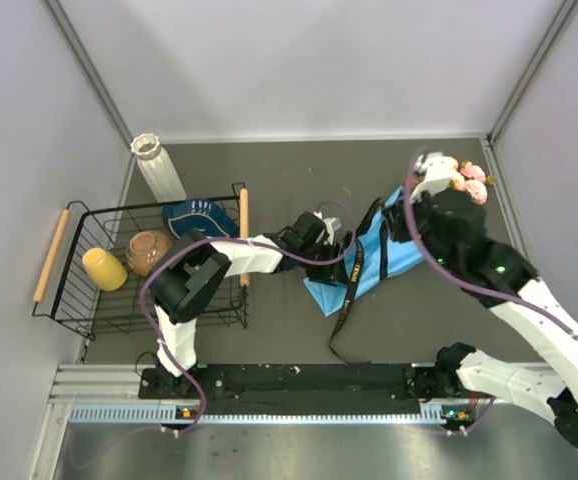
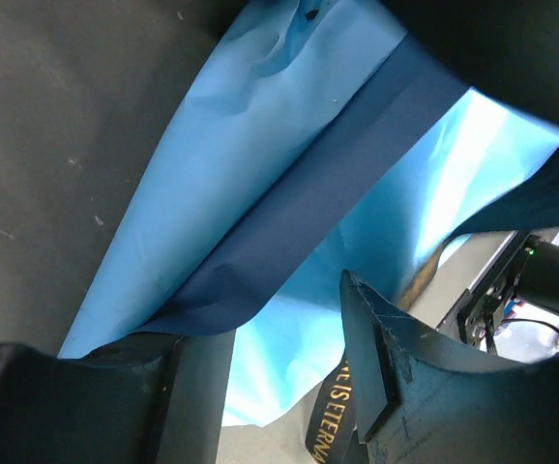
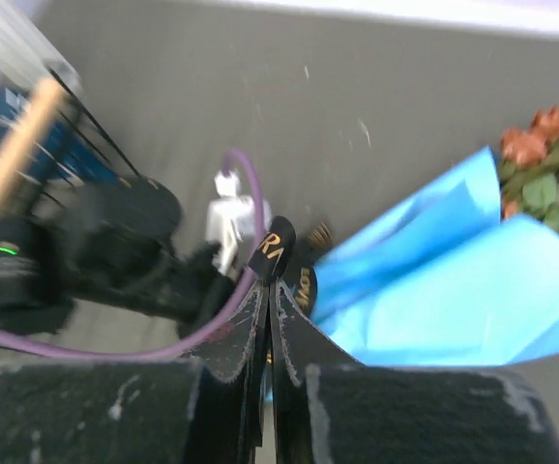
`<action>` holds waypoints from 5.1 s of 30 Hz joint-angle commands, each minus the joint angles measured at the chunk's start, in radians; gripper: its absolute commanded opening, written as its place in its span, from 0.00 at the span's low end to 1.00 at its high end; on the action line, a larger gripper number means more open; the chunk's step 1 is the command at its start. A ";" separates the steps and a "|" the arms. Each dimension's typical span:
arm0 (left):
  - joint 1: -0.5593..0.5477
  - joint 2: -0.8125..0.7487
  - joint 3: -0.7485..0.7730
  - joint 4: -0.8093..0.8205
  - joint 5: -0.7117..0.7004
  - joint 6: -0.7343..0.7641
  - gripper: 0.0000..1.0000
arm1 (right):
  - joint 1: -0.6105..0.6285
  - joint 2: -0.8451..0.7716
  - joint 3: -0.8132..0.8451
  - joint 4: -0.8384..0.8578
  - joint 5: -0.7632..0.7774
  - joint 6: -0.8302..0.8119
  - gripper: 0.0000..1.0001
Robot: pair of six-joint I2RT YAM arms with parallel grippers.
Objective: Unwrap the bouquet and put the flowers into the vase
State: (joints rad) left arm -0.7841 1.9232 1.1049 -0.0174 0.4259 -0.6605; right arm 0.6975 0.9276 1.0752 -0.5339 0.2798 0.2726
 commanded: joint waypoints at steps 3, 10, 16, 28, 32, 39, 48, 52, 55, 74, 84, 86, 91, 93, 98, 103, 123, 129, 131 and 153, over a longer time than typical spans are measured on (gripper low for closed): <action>0.013 0.020 -0.004 -0.019 -0.084 0.035 0.53 | 0.013 -0.042 0.285 -0.075 0.036 -0.035 0.00; 0.013 0.033 -0.004 -0.010 -0.075 0.041 0.53 | 0.013 0.026 0.689 -0.089 0.162 -0.183 0.00; 0.013 0.031 0.006 -0.007 -0.067 0.045 0.54 | 0.011 0.138 1.131 -0.081 0.263 -0.361 0.00; 0.017 0.026 0.013 -0.021 -0.067 0.062 0.57 | 0.013 0.126 1.370 0.282 0.363 -0.803 0.00; 0.019 0.028 0.012 -0.027 -0.067 0.064 0.58 | 0.011 0.119 1.319 0.386 0.380 -0.962 0.00; 0.019 0.022 0.019 -0.029 -0.064 0.059 0.60 | 0.013 0.145 1.286 0.468 0.358 -1.056 0.00; 0.019 0.004 0.018 -0.029 -0.056 0.058 0.61 | 0.013 0.027 0.902 0.526 0.470 -1.009 0.00; 0.019 -0.013 0.012 -0.029 -0.058 0.064 0.62 | 0.011 -0.126 0.564 0.667 0.594 -0.958 0.00; 0.019 -0.030 0.012 -0.035 -0.053 0.070 0.63 | 0.011 -0.294 0.329 0.670 0.679 -0.835 0.00; 0.019 0.008 0.029 -0.016 -0.032 0.052 0.63 | 0.028 -1.007 -0.047 -0.297 0.862 0.296 0.00; 0.019 -0.016 0.006 -0.018 -0.050 0.047 0.63 | 0.030 -1.026 -0.155 -0.503 0.884 0.590 0.09; 0.019 -0.012 0.006 -0.018 -0.049 0.048 0.63 | 0.030 -1.024 -0.132 -0.537 0.897 0.580 0.16; 0.017 -0.006 0.016 -0.018 -0.047 0.048 0.73 | 0.030 -1.023 -0.110 -0.561 0.883 0.556 0.85; 0.014 -0.018 0.019 -0.021 -0.049 0.058 0.79 | 0.030 -1.021 -0.106 -0.566 0.880 0.539 0.99; 0.011 -0.073 0.021 -0.042 -0.049 0.075 0.81 | 0.033 -0.980 -0.072 -0.569 0.863 0.455 0.99; 0.009 -0.150 0.013 -0.046 -0.012 0.079 0.80 | 0.059 -0.769 -0.090 -0.523 0.753 0.421 0.99; 0.019 -0.886 -0.174 -0.231 -0.358 0.182 0.80 | -0.196 0.483 0.231 -0.073 -0.138 0.153 0.99; 0.029 -0.925 -0.203 -0.277 -0.380 0.183 0.82 | -0.133 0.829 0.515 -0.224 0.130 0.096 0.99; 0.029 -0.920 -0.215 -0.259 -0.369 0.177 0.81 | -0.121 0.917 0.581 -0.233 0.147 0.080 0.99; -0.018 -0.291 -0.010 -0.173 -0.010 0.199 0.73 | -0.263 0.282 0.010 -0.288 -0.014 0.254 0.99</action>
State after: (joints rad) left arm -0.7818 1.6070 0.9966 -0.2356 0.4240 -0.4866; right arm 0.4854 1.4021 1.2148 -0.8215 0.3763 0.4770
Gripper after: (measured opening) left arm 0.694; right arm 0.987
